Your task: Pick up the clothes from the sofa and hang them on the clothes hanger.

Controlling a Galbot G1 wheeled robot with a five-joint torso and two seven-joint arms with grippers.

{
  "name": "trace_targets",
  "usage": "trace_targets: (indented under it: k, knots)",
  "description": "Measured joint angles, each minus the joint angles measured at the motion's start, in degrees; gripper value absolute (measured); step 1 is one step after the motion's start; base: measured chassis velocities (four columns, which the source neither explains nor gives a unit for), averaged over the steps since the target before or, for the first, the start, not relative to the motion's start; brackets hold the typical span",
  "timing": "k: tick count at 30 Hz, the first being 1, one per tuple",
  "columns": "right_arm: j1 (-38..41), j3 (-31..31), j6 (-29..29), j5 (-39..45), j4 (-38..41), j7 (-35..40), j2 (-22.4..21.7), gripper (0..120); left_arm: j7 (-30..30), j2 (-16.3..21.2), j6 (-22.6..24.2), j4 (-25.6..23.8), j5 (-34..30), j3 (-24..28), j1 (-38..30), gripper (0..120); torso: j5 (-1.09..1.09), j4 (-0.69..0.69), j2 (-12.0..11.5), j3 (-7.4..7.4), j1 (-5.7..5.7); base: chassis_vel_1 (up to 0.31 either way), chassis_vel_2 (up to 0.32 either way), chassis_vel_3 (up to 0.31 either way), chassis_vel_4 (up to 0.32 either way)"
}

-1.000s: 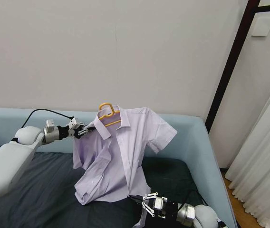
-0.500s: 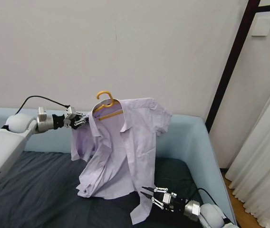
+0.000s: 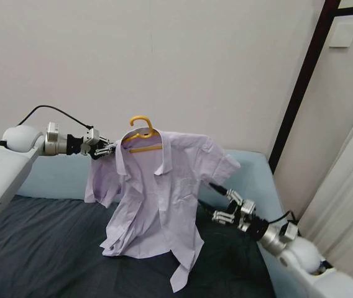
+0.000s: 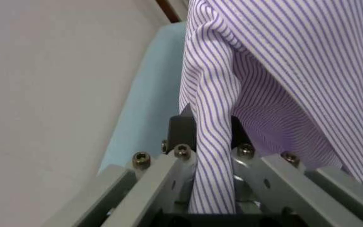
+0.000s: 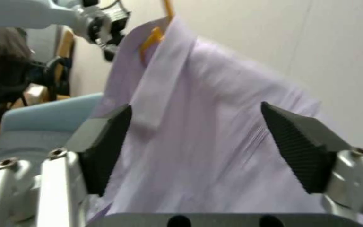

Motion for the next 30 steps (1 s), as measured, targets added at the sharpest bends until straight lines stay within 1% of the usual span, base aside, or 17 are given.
trace_targets:
  k: [1,2,3,4,5,6,8,10,11,14,16,18,20,22,30]
  knots:
    - [1.03,0.21,-2.61,1.43,1.39,1.61,-2.14,88,0.66,-0.87,-0.57,-0.15,1.33,0.00,0.21,1,-0.02,-0.04,0.00,0.00,0.00,0.000,0.000,0.000,0.000]
    - [1.85,0.25,-4.39,2.57,2.45,3.03,-3.80,94,0.94,-1.46,-0.86,-0.45,2.06,-0.10,0.80,1,-0.02,-0.04,0.00,0.00,0.00,0.000,0.000,0.000,0.000]
    - [2.16,0.24,-5.21,3.12,2.97,3.75,-4.56,97,1.04,-1.76,-1.03,-0.59,2.45,-0.18,1.17,1,-0.01,-0.04,0.00,0.00,0.00,0.000,0.000,0.000,0.000]
    - [2.16,0.24,-5.21,3.12,2.97,3.75,-4.56,97,1.04,-1.76,-1.03,-0.59,2.45,-0.18,1.17,1,-0.01,-0.04,0.00,0.00,0.00,0.000,0.000,0.000,0.000]
    - [2.55,0.07,-7.18,4.13,4.11,5.38,-5.90,98,1.38,-2.47,-1.60,-0.81,3.36,-0.47,1.99,1,-0.01,-0.04,0.00,0.00,0.00,0.000,0.000,0.000,0.000]
    - [2.65,-0.02,-7.79,4.39,4.47,5.86,-6.28,99,1.55,-2.71,-1.78,-0.84,3.70,-0.60,2.27,1,-0.01,-0.03,0.00,0.00,0.00,0.000,0.000,0.000,0.000]
    - [3.29,-0.78,-11.09,5.02,5.85,7.64,-8.41,100,2.59,-4.59,-2.74,-0.72,5.71,-1.30,3.53,1,-0.02,0.02,0.00,0.00,0.00,0.000,0.000,0.000,0.000]
    - [3.33,-0.80,-11.30,4.99,5.88,7.64,-8.56,100,2.69,-4.84,-2.85,-0.64,5.88,-1.31,3.59,1,-0.01,0.02,0.00,0.00,0.00,0.000,0.000,0.000,0.000]
    - [3.62,-0.82,-13.05,4.40,5.91,7.34,-9.61,100,3.03,-6.24,-3.36,0.11,6.73,-1.27,3.68,1,0.00,0.02,0.00,0.00,-0.01,0.000,0.000,0.000,0.000]
    - [5.68,-1.42,-18.67,3.26,4.20,3.30,-11.72,100,3.89,-10.03,-4.71,1.46,9.86,-0.83,3.75,1,-0.01,-0.04,0.00,0.00,-0.01,0.000,0.000,0.000,0.000]
    - [5.91,-1.53,-19.05,3.19,3.92,2.83,-11.82,100,3.99,-10.42,-4.81,1.53,10.18,-0.81,3.78,1,-0.01,-0.04,0.00,0.00,0.00,0.000,0.000,0.000,0.000]
    - [7.81,-2.53,-21.34,1.89,1.02,-1.45,-12.12,100,4.56,-12.73,-5.08,1.97,11.47,-0.61,3.93,1,0.00,-0.04,0.00,0.01,0.00,0.000,0.000,0.000,0.000]
    - [8.22,-2.75,-21.68,1.36,0.16,-2.73,-12.12,100,4.72,-13.33,-5.14,2.18,11.84,-0.58,3.92,1,0.00,-0.03,0.00,0.01,0.00,0.000,0.000,0.000,0.000]
    - [8.84,-3.09,-22.36,-0.49,-1.46,-5.90,-12.15,100,4.94,-14.33,-5.33,2.54,12.41,-0.55,3.92,1,0.00,0.00,0.00,0.00,0.00,0.000,0.000,0.000,0.000]
    - [8.94,-4.35,-22.52,-5.04,-2.70,-8.31,-12.15,100,5.44,-15.10,-5.36,2.66,11.92,0.57,3.88,1,-0.01,-0.01,0.00,0.00,0.00,0.000,0.000,0.000,0.000]
